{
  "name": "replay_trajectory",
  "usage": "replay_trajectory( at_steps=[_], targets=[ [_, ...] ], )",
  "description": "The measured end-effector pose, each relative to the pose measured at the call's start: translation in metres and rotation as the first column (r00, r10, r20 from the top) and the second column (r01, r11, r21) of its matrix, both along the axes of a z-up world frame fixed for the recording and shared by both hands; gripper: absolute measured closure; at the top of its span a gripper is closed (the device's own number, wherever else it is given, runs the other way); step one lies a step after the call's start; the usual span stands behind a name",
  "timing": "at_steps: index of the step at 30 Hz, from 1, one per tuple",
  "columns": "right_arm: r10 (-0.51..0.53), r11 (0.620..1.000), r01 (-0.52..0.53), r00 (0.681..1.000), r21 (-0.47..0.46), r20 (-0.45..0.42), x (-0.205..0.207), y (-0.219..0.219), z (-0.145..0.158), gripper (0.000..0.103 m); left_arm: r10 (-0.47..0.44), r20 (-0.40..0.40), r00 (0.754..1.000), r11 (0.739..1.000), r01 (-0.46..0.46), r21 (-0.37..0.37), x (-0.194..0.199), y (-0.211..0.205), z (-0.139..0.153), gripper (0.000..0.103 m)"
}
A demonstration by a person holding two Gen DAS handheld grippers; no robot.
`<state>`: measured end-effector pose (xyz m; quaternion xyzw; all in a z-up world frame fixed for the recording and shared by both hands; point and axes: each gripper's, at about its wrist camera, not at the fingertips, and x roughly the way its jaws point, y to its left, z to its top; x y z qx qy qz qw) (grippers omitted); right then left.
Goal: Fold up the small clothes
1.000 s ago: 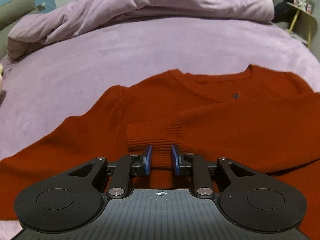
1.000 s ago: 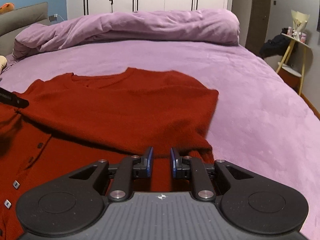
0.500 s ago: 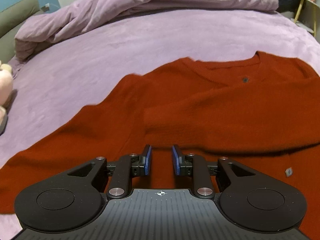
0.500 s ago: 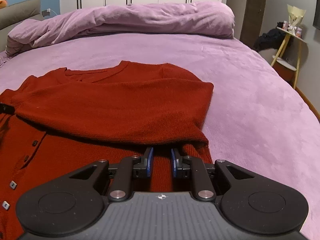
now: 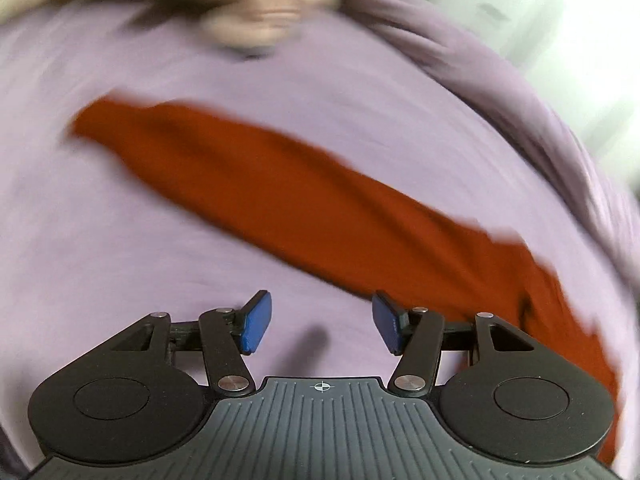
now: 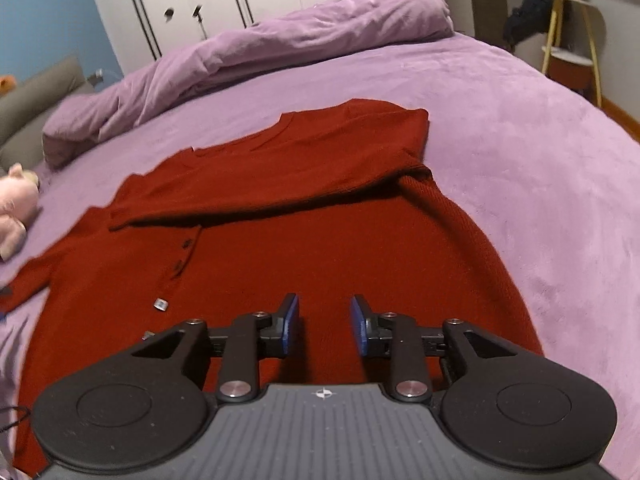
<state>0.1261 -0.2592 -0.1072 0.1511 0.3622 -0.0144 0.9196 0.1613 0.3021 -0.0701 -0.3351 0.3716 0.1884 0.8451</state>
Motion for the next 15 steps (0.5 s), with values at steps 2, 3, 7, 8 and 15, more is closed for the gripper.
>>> replay_trajectory(
  at_steps=[2, 3, 7, 8, 15],
  targets=[
    [-0.012, 1.000, 0.012, 1.000, 0.012, -0.002, 0.003, 0.001, 0.003, 0.070, 0.115, 0.028, 0.993, 0.992, -0.113, -0.063, -0.013, 0.034, -0.006, 0.043],
    [-0.015, 1.000, 0.015, 1.000, 0.012, 0.000, 0.005, 0.002, 0.004, 0.070, 0.158, 0.044, 0.987, 0.985, -0.154, -0.084, -0.017, 0.047, -0.008, 0.043],
    [-0.013, 1.000, 0.013, 1.000, 0.027, -0.010, 0.008, 0.012, 0.006, 0.070, 0.290, 0.100, 0.952, 0.943, -0.266, -0.200, -0.021, 0.088, -0.019, 0.043],
    [-0.014, 0.999, 0.014, 1.000, 0.035, -0.018, 0.009, 0.014, 0.006, 0.070, 0.321, 0.103, 0.941, 0.928, -0.291, -0.234, -0.020, 0.097, -0.024, 0.046],
    [-0.004, 1.000, 0.004, 1.000, 0.027, -0.027, 0.008, 0.025, 0.008, 0.070, 0.416, 0.096, 0.904, 0.865, -0.361, -0.349, -0.008, 0.126, -0.046, 0.090]
  ],
)
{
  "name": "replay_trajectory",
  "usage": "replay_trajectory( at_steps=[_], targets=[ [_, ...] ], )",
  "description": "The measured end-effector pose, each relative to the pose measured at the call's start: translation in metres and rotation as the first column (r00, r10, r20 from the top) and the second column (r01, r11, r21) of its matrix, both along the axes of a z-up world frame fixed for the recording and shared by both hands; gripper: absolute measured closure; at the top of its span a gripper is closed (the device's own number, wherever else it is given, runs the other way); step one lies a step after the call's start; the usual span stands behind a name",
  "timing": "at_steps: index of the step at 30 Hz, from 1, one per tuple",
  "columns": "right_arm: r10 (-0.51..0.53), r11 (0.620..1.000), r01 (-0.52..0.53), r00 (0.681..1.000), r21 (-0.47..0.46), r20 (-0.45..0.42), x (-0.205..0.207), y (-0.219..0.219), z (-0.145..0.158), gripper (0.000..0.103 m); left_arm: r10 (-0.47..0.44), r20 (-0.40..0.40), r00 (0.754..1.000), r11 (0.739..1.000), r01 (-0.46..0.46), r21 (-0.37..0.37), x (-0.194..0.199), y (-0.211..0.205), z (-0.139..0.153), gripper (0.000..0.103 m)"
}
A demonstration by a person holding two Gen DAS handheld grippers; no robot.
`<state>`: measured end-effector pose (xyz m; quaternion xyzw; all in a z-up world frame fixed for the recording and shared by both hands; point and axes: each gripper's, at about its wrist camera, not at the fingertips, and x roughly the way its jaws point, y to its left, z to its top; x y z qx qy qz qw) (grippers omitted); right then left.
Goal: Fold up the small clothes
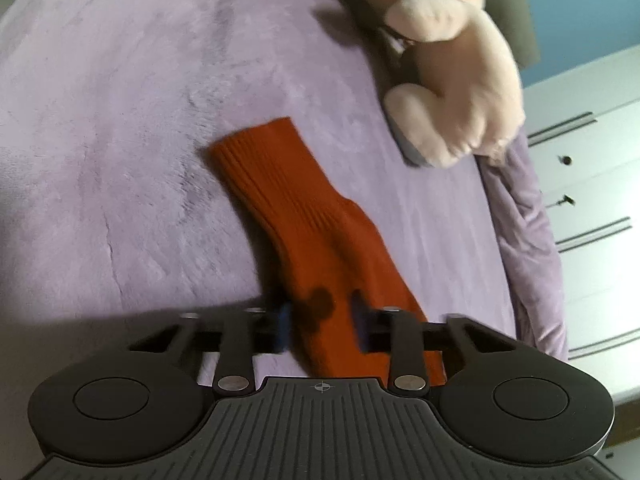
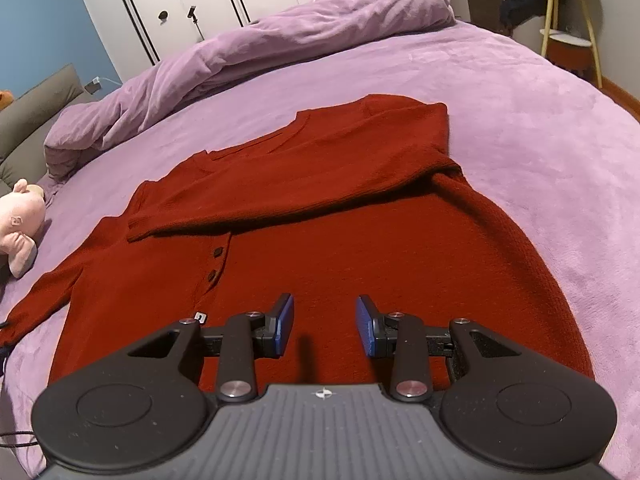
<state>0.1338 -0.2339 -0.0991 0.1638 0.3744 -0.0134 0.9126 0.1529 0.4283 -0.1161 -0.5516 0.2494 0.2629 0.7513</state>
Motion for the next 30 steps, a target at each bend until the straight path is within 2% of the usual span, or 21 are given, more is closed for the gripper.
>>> replay_trajectory(
  at_steps=[1, 3, 4, 6, 8, 9, 11, 13, 14, 15, 16, 17, 18, 19, 20, 21, 22, 24, 25, 27, 30],
  targets=[
    [0.000, 1.000, 0.000, 1.000, 0.001, -0.001, 0.000, 0.000, 0.000, 0.070, 0.000, -0.010, 1.000, 1.000, 0.000, -0.001, -0.003, 0.004, -0.002, 0.095],
    [-0.004, 1.000, 0.005, 1.000, 0.001, -0.003, 0.002, -0.001, 0.000, 0.070, -0.017, -0.011, 1.000, 1.000, 0.017, 0.014, -0.004, 0.004, 0.000, 0.094],
    [-0.007, 1.000, 0.007, 1.000, 0.004, -0.002, 0.002, -0.002, -0.001, 0.070, -0.031, -0.009, 0.999, 0.999, 0.032, 0.039, -0.008, 0.002, 0.004, 0.094],
    [-0.007, 1.000, 0.007, 1.000, 0.007, 0.002, 0.002, -0.002, 0.000, 0.070, -0.089, -0.020, 0.996, 0.984, 0.091, 0.152, -0.004, -0.009, 0.020, 0.095],
    [-0.002, 1.000, 0.002, 1.000, 0.010, 0.010, 0.001, -0.001, 0.001, 0.070, -0.184, -0.026, 0.983, 0.948, 0.184, 0.259, 0.004, -0.029, 0.041, 0.095],
    [0.004, 1.000, -0.004, 1.000, 0.013, 0.016, 0.000, -0.001, 0.002, 0.070, -0.240, -0.027, 0.970, 0.921, 0.236, 0.311, 0.010, -0.043, 0.053, 0.095],
    [0.015, 1.000, -0.015, 0.999, 0.012, 0.028, -0.001, 0.000, 0.004, 0.070, -0.367, -0.031, 0.930, 0.838, 0.345, 0.423, 0.025, -0.083, 0.083, 0.095],
    [0.019, 1.000, -0.019, 0.999, 0.019, 0.039, -0.001, 0.002, 0.007, 0.070, -0.509, -0.006, 0.861, 0.739, 0.440, 0.509, 0.040, -0.135, 0.113, 0.095],
    [0.018, 0.999, -0.020, 0.999, 0.028, 0.046, -0.002, 0.002, 0.009, 0.070, -0.576, 0.006, 0.818, 0.690, 0.481, 0.541, 0.046, -0.162, 0.125, 0.095],
    [0.019, 0.999, -0.021, 0.998, 0.040, 0.053, -0.002, 0.002, 0.011, 0.070, -0.641, 0.015, 0.768, 0.634, 0.517, 0.575, 0.050, -0.192, 0.136, 0.095],
    [0.020, 0.998, -0.024, 0.998, 0.052, 0.060, -0.003, 0.002, 0.013, 0.070, -0.711, 0.021, 0.703, 0.566, 0.555, 0.610, 0.053, -0.228, 0.145, 0.094],
    [0.024, 0.998, -0.028, 0.997, 0.061, 0.067, -0.004, 0.001, 0.015, 0.070, -0.763, 0.018, 0.646, 0.514, 0.590, 0.623, 0.056, -0.258, 0.150, 0.093],
    [0.030, 0.997, -0.036, 0.997, 0.068, 0.077, -0.006, 0.001, 0.018, 0.070, -0.810, 0.008, 0.586, 0.463, 0.631, 0.623, 0.057, -0.285, 0.152, 0.084],
    [0.034, 0.997, -0.040, 0.996, 0.071, 0.084, -0.006, 0.001, 0.021, 0.070, -0.851, -0.011, 0.525, 0.407, 0.673, 0.618, 0.056, -0.313, 0.150, 0.079],
    [0.036, 0.996, -0.043, 0.995, 0.073, 0.093, -0.007, 0.000, 0.023, 0.070, -0.880, -0.040, 0.473, 0.353, 0.708, 0.612, 0.054, -0.335, 0.145, 0.066],
    [0.037, 0.996, -0.044, 0.995, 0.074, 0.095, -0.007, -0.002, 0.025, 0.070, -0.889, -0.072, 0.451, 0.319, 0.727, 0.608, 0.050, -0.350, 0.139, 0.055],
    [0.040, 0.996, -0.047, 0.995, 0.078, 0.095, -0.006, -0.003, 0.026, 0.070, -0.888, -0.111, 0.446, 0.297, 0.740, 0.604, 0.047, -0.361, 0.129, 0.054],
    [0.049, 0.995, -0.057, 0.995, 0.084, 0.086, -0.003, -0.007, 0.025, 0.070, -0.866, -0.184, 0.465, 0.286, 0.762, 0.581, 0.041, -0.367, 0.110, 0.055],
    [0.057, 0.994, -0.064, 0.995, 0.087, 0.079, 0.001, -0.007, 0.023, 0.070, -0.840, -0.235, 0.489, 0.297, 0.777, 0.555, 0.041, -0.364, 0.099, 0.055],
    [0.074, 0.993, -0.079, 0.996, 0.092, 0.058, 0.011, -0.005, 0.018, 0.070, -0.781, -0.312, 0.542, 0.340, 0.786, 0.516, 0.038, -0.351, 0.081, 0.055],
    [0.097, 0.989, -0.103, 0.994, 0.109, 0.057, 0.031, 0.002, 0.011, 0.070, -0.713, -0.355, 0.605, 0.411, 0.771, 0.487, 0.029, -0.326, 0.069, 0.055]
  ],
)
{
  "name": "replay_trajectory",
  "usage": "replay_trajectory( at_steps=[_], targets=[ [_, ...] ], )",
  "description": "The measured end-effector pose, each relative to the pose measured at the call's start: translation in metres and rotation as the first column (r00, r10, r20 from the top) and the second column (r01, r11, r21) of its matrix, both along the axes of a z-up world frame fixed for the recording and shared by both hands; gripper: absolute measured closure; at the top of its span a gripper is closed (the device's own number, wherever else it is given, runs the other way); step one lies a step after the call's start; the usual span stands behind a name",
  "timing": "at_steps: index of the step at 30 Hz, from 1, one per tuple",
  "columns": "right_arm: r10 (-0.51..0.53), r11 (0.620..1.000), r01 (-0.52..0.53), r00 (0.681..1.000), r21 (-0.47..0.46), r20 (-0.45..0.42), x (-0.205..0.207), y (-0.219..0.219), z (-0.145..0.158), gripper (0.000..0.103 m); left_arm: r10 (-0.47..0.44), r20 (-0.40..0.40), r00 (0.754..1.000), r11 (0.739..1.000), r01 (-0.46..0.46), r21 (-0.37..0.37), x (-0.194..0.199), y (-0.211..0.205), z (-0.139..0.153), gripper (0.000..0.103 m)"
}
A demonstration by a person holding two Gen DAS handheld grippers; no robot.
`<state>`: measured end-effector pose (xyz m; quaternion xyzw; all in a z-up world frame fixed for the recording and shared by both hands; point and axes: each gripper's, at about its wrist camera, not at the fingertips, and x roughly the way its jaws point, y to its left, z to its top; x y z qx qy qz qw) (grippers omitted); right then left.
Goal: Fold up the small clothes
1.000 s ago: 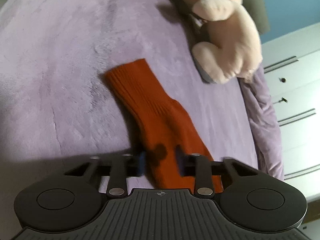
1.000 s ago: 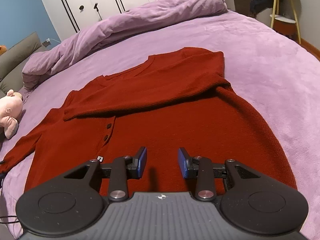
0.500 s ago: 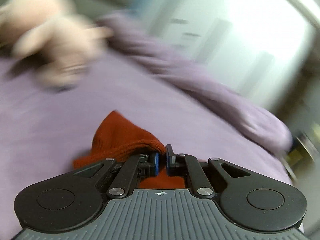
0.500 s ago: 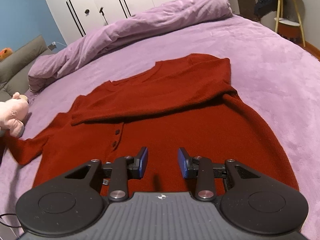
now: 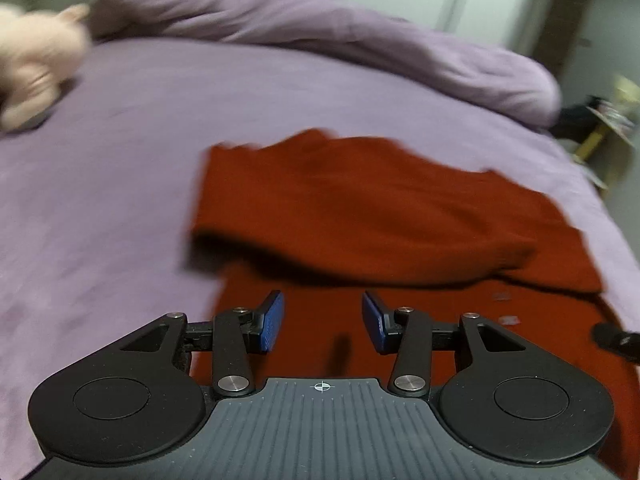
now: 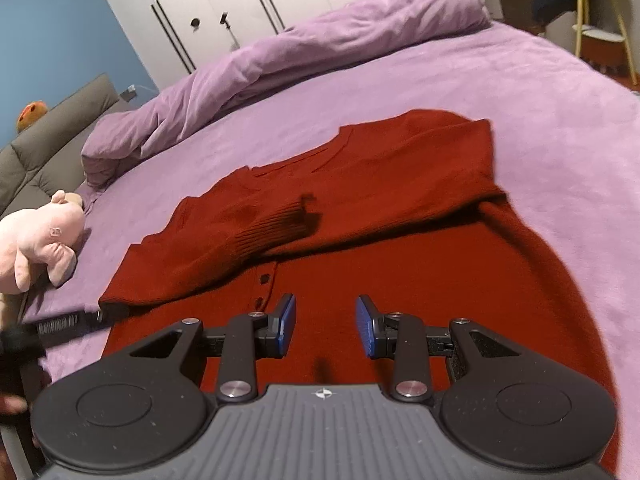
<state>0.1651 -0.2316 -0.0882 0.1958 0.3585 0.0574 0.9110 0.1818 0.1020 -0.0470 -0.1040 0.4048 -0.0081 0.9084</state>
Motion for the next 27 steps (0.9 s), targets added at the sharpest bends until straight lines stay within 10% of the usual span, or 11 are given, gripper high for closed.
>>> replay_trajectory(
  at_steps=[8, 16, 19, 21, 27],
  targets=[
    [0.072, 0.997, -0.073, 0.996, 0.000, 0.046, 0.071, 0.016, -0.012, 0.046, 0.118, -0.048, 0.992, 0.993, -0.119, -0.019, 0.012, 0.048, -0.011, 0.055],
    [0.092, 0.990, -0.092, 0.996, 0.108, 0.000, 0.113, 0.017, -0.036, 0.048, 0.094, -0.048, 0.994, 0.996, -0.093, 0.015, 0.028, 0.038, -0.018, 0.055],
    [0.100, 0.987, -0.100, 0.995, 0.129, 0.009, 0.117, 0.019, -0.032, 0.067, 0.092, -0.063, 0.994, 0.996, -0.091, 0.026, 0.035, 0.036, -0.022, 0.059],
    [0.128, 0.985, -0.128, 0.992, 0.118, 0.006, 0.121, 0.021, -0.029, 0.099, 0.093, -0.066, 0.993, 0.995, -0.091, 0.035, 0.039, 0.034, -0.023, 0.059],
    [0.139, 0.990, -0.132, 0.979, -0.054, 0.149, 0.109, 0.012, 0.015, 0.099, 0.094, -0.063, 0.994, 0.993, -0.089, 0.080, 0.051, 0.025, -0.021, 0.059]
  ],
)
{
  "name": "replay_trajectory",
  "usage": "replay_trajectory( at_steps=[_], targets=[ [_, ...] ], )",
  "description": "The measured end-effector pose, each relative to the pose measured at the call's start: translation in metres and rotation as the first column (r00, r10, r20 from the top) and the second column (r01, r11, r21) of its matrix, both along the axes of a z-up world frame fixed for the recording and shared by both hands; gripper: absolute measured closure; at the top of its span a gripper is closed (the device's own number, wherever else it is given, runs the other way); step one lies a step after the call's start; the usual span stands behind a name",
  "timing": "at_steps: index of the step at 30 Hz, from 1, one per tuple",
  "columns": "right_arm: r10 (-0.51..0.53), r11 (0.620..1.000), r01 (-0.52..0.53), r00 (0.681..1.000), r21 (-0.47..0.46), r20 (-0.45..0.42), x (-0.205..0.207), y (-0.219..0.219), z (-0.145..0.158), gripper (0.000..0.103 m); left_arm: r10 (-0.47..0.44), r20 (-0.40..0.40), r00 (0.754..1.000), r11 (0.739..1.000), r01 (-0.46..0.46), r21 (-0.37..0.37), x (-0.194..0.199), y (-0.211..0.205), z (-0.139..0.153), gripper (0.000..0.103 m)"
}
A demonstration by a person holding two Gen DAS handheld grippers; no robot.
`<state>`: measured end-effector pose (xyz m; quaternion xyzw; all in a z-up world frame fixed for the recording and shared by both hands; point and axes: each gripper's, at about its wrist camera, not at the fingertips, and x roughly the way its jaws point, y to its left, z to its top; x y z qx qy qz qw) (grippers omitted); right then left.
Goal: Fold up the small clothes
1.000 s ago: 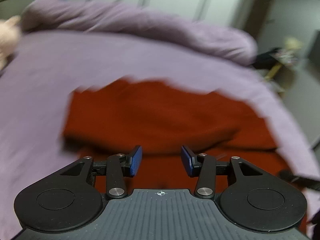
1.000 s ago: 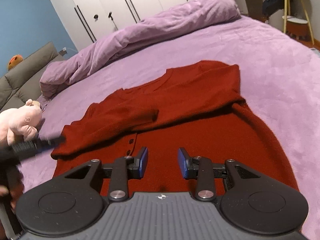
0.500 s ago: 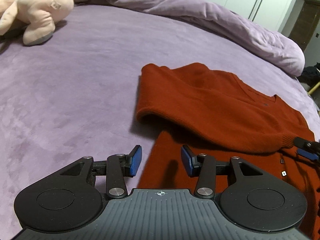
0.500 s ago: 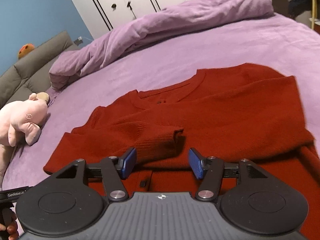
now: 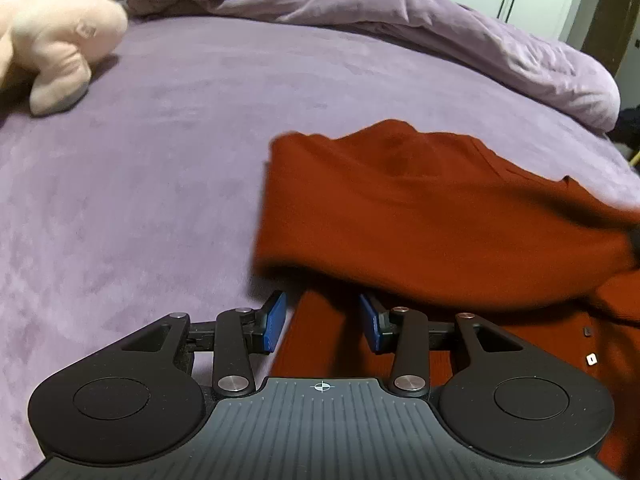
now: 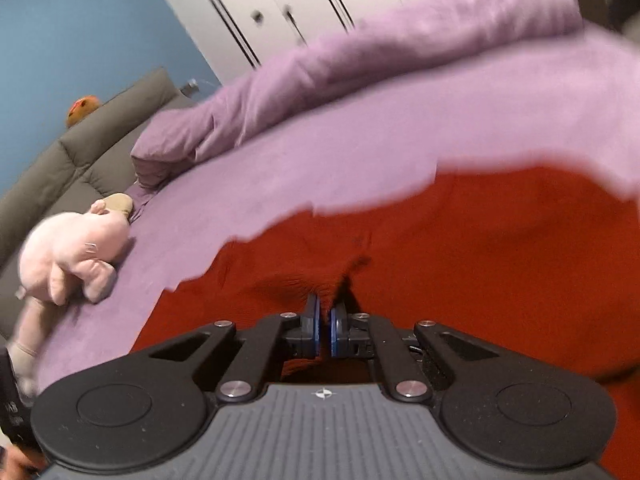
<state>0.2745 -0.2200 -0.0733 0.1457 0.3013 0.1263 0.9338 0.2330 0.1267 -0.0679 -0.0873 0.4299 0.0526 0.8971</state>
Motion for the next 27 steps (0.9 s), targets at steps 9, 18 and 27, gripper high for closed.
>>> replay_trajectory(
  at_steps=[9, 18, 27],
  targets=[
    [-0.228, 0.961, 0.208, 0.968, -0.183, -0.100, 0.006, -0.054, -0.022, 0.099, -0.028, -0.003, 1.000, 0.999, 0.028, 0.030, 0.014, -0.018, 0.001, 0.058],
    [-0.259, 0.912, 0.240, 0.966, -0.332, -0.014, 0.005, -0.040, -0.019, 0.099, -0.020, -0.022, 1.000, 0.998, 0.021, 0.060, 0.024, -0.024, -0.002, 0.058],
    [-0.294, 0.921, 0.257, 0.952, -0.293, -0.090, 0.016, -0.062, -0.031, 0.099, -0.030, -0.026, 0.999, 0.997, 0.032, 0.067, 0.026, -0.024, -0.004, 0.055]
  ],
)
